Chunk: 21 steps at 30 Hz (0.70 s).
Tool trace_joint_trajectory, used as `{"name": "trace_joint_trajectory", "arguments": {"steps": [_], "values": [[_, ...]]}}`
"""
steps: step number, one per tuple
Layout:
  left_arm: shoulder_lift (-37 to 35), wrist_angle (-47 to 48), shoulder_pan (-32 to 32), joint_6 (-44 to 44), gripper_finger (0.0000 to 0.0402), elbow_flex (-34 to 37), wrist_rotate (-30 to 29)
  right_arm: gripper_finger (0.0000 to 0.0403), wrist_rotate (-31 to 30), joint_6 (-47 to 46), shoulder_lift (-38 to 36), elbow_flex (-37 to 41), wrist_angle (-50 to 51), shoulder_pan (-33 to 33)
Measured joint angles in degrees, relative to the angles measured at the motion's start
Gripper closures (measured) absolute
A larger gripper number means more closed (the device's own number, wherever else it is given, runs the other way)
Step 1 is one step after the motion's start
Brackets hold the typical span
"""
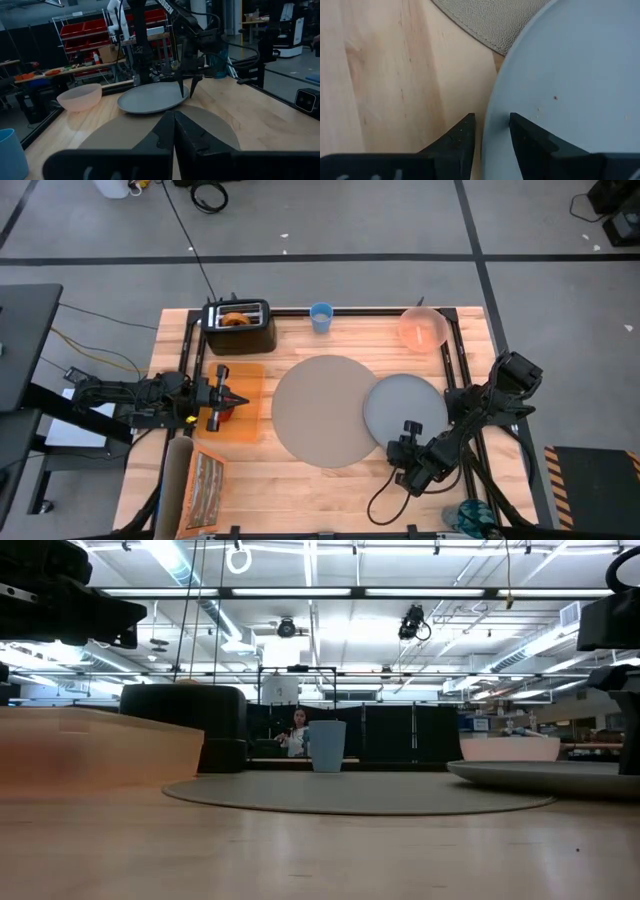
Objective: Arrange a breakfast setting
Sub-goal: Put the blue plate on the table mat
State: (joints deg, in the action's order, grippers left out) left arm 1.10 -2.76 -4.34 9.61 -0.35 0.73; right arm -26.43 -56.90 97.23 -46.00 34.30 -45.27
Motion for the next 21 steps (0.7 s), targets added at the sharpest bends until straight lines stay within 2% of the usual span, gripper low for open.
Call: {"name": "trace_joint_trajectory", "arguments": {"steps": [11,21], "values": [[0.0,0.0,0.0,0.0,0.0392,0.0,0.0,0.0345,-0.1,0.3,-0.2,-0.7,1.3,0.1],[0.0,0.0,0.0,0.0,0.0392,0.0,0.0,0.0386,-0.8,5.1,0.0,-11.8,17.2,1.0]]}}
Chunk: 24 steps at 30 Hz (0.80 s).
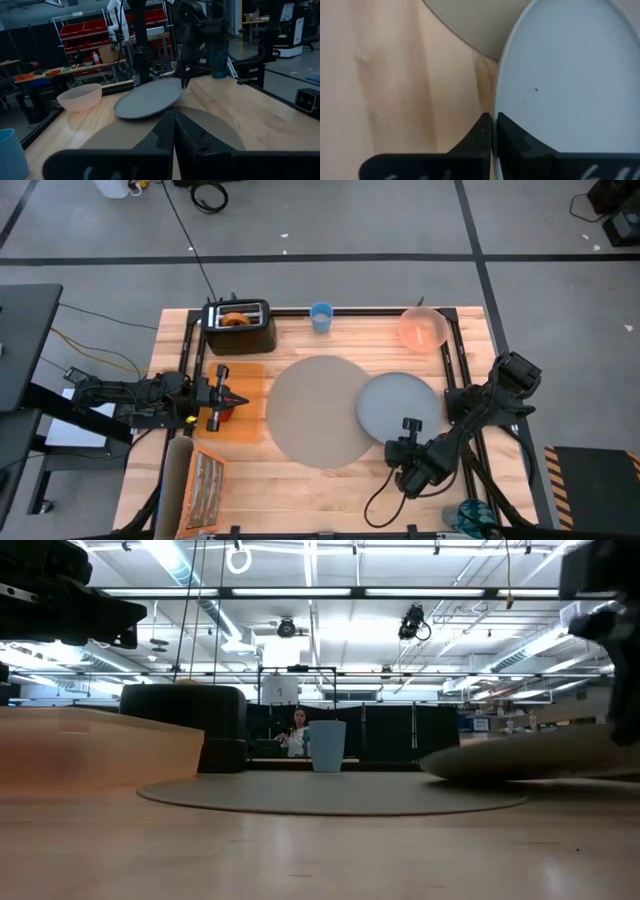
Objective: Arrange a breakfast setting
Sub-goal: Put the blue plate on the table mat
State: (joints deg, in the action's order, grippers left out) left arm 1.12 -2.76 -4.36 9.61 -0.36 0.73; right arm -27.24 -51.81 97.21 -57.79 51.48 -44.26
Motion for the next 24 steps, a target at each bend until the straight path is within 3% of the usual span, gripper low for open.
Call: {"name": "trace_joint_trajectory", "arguments": {"steps": [8,12,18,24], "values": [[0.0,0.0,0.0,0.0,0.0392,0.0,0.0,0.0385,-5.9,20.2,0.0,-8.3,2.1,3.6],[0.0,0.0,0.0,0.0,0.0392,0.0,0.0,0.0385,-7.0,40.0,0.0,-9.6,-6.6,5.6],[0.0,0.0,0.0,0.0,0.0392,0.0,0.0,0.0384,11.4,69.6,2.3,-9.6,-23.9,9.1],[0.0,0.0,0.0,0.0,0.0392,0.0,0.0,0.0384,19.0,88.9,7.8,-9.6,-36.4,11.1]]}}
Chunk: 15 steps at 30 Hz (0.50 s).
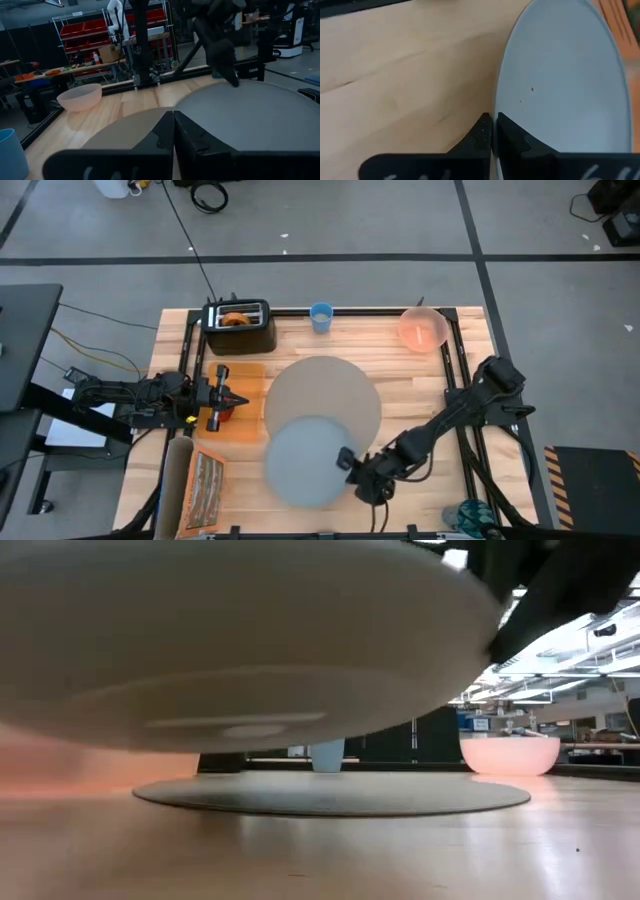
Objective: Arrange a breakfast setting
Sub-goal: Put the blue plate on the table mat
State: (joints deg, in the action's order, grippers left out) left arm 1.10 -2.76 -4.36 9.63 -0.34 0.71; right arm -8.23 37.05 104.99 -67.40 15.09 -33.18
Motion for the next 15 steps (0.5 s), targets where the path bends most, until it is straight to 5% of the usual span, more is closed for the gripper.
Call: {"name": "trace_joint_trajectory", "arguments": {"steps": [6,15], "values": [[0.0,0.0,0.0,0.0,0.0392,0.0,0.0,0.0383,1.5,7.7,5.8,0.0,-7.5,2.8],[0.0,0.0,0.0,0.0,0.0392,0.0,0.0,0.0356,2.7,1.7,7.7,0.0,-9.1,5.9]]}}
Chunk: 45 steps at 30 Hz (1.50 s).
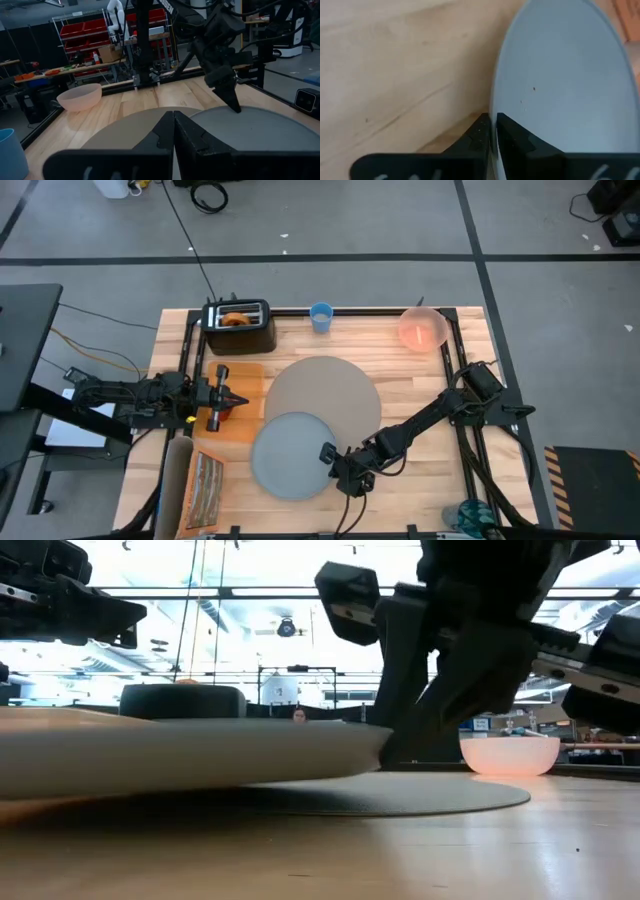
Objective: Arrange a breakfast setting
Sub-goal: Put the blue plate on the table mat, then put the pink bowl on the table mat
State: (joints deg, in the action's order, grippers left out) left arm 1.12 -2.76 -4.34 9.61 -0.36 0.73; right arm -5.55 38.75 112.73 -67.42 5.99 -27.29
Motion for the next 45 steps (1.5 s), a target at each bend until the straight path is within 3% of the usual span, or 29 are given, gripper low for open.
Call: {"name": "trace_joint_trajectory", "arguments": {"steps": [6,12,16,24,42,45], "values": [[0.0,-0.2,0.0,0.0,0.0392,0.0,0.0,0.0297,2.0,-6.8,-1.6,0.0,2.6,0.1],[0.0,-0.2,0.0,0.0,0.0392,0.0,0.0,0.0256,-3.8,-21.3,-7.6,0.0,18.3,2.3],[0.0,-0.2,0.0,0.0,0.0392,0.0,0.0,0.0257,-6.7,-33.1,-9.8,4.0,21.8,7.3],[0.0,-0.3,0.0,0.0,0.0392,0.0,0.0,0.0269,-3.7,-44.7,-10.5,13.4,14.5,14.6],[0.0,-0.3,0.0,0.0,0.0392,0.0,0.0,0.0270,-0.6,-61.5,-15.1,13.8,28.1,13.4],[0.0,-0.4,0.0,0.0,0.0392,0.0,0.0,0.0270,-4.8,-61.4,-19.4,11.5,28.7,13.4]]}}
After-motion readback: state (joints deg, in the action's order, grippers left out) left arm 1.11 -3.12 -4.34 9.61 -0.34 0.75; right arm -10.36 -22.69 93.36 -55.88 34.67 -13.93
